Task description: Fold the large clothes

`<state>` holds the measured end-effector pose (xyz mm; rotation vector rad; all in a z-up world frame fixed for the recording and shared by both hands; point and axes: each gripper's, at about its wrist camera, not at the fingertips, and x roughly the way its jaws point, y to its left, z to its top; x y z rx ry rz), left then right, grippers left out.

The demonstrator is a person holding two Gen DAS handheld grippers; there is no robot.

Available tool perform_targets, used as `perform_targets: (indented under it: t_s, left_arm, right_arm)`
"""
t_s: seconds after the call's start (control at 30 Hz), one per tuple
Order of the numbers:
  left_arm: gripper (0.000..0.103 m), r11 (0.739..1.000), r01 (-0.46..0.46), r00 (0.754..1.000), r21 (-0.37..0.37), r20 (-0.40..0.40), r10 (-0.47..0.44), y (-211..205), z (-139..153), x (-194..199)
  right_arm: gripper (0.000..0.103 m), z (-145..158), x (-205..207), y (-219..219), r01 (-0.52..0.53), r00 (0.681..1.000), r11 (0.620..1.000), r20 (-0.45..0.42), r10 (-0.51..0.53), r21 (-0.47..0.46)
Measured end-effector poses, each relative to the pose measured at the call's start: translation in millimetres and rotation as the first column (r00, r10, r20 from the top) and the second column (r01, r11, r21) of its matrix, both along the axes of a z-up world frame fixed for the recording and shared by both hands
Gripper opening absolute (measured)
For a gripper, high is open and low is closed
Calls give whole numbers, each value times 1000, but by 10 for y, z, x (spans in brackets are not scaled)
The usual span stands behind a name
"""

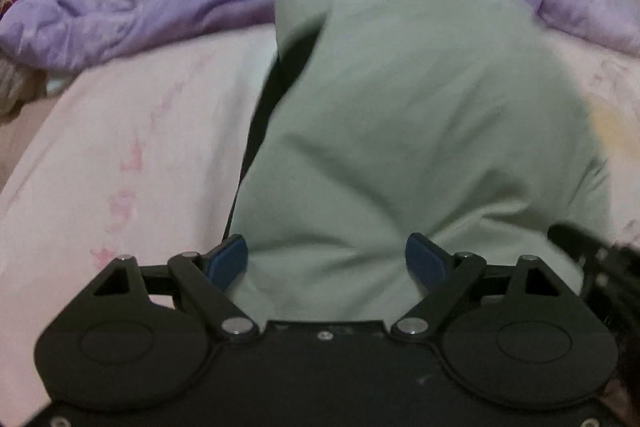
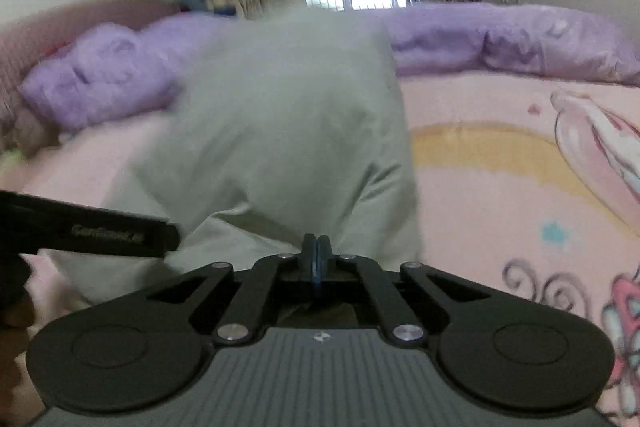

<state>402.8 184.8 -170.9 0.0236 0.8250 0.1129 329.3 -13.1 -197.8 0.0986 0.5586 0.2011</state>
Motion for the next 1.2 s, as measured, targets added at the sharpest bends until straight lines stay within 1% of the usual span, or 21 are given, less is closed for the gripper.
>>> perform_targets:
  t_s: [0.03, 0.13, 0.2, 0.27, 0.3, 0.33, 0.4, 0.43, 0.5, 0.53, 0.6, 0.73, 0.77, 0.8, 0.83, 0.87, 0.93, 0.97, 1.1, 1.17, 1.2]
  left_arm:
    - [98, 1000, -5, 1000, -2, 19, 5, 12, -43, -20]
    - [101, 1000, -22, 1000, 6, 18, 21, 80, -54, -69]
    - [101, 999, -36, 999, -34, 22, 37, 166, -47, -96]
    - [98, 997, -60, 997, -40, 45, 62, 219, 23, -105]
    - [97, 996, -78, 994, -37, 80, 81, 241, 116, -114]
    - [97, 994, -96, 987, -47, 128, 102, 263, 224, -102]
    - [98, 985, -124, 956, -124, 250, 152, 326, 512, 10]
    - [98, 978, -132, 943, -159, 285, 174, 353, 622, 99]
    - [98, 967, -151, 915, -205, 341, 215, 372, 806, 386]
    - [98, 966, -154, 907, -206, 358, 221, 356, 844, 541]
    - [98, 974, -140, 905, -179, 375, 199, 303, 828, 934]
    - [98, 988, -95, 912, -118, 389, 134, 187, 583, 1513]
    - [100, 989, -90, 915, -113, 384, 127, 200, 484, 1609]
    - [100, 989, -92, 921, -119, 369, 130, 217, 349, 1686]
    - [100, 987, -101, 931, -128, 336, 139, 261, 214, 1743]
    - [101, 984, -115, 946, -134, 286, 150, 290, 64, 1808]
    - [101, 979, -121, 953, -162, 257, 160, 386, -106, 1901]
    - [101, 978, -125, 954, -167, 249, 164, 403, -104, 1938]
    - [102, 980, -139, 956, -140, 238, 170, 353, -76, 1910]
    - [99, 987, -143, 952, -77, 261, 158, 294, 61, 1898]
    - [99, 987, -156, 939, -42, 303, 161, 252, 171, 1815]
  right_arm:
    - [0, -56, 7, -32, 3, 1000, 999, 10, -4, 39]
    - [0, -64, 19, -47, -10, 1000, 998, 6, 10, 60]
    - [0, -33, 22, -79, -16, 1000, 997, 4, 15, 76]
    - [0, 102, -4, -127, -24, 1000, 992, 0, 24, 120]
    - [6, 177, -21, -182, -25, 1000, 988, 4, 25, 155]
    - [10, 301, -33, -209, -22, 999, 983, 34, 16, 184]
    - [16, 649, -39, -253, 14, 985, 975, 166, -51, 220]
    - [20, 781, -1, -265, 27, 973, 971, 216, -80, 238]
    - [22, 1034, 238, -244, 35, 949, 962, 292, -116, 270]
    - [22, 1114, 439, -187, 41, 943, 966, 308, -122, 256]
    - [22, 1132, 866, -66, 73, 932, 972, 332, -147, 225]
    - [22, 894, 1574, 103, 79, 952, 972, 271, -140, 223]
    - [22, 781, 1731, 166, 68, 961, 981, 251, -113, 182]
    - [22, 615, 1872, 254, 66, 970, 993, 228, -88, 102]
    - [22, 454, 1944, 329, 89, 976, 995, 197, -96, 45]
    - [22, 263, 2048, 339, 108, 981, 994, 158, -112, 31]
    - [22, 144, 2230, 213, 81, 995, 989, 51, -88, 123]
    - [22, 119, 2256, 162, 78, 996, 984, 33, -85, 161]
    - [23, 144, 2244, 255, 84, 996, 988, 19, -87, 126]
    - [30, 207, 2223, 210, 69, 997, 989, 24, -73, 133]
    - [37, 284, 2203, 189, 57, 998, 988, 13, -59, 146]
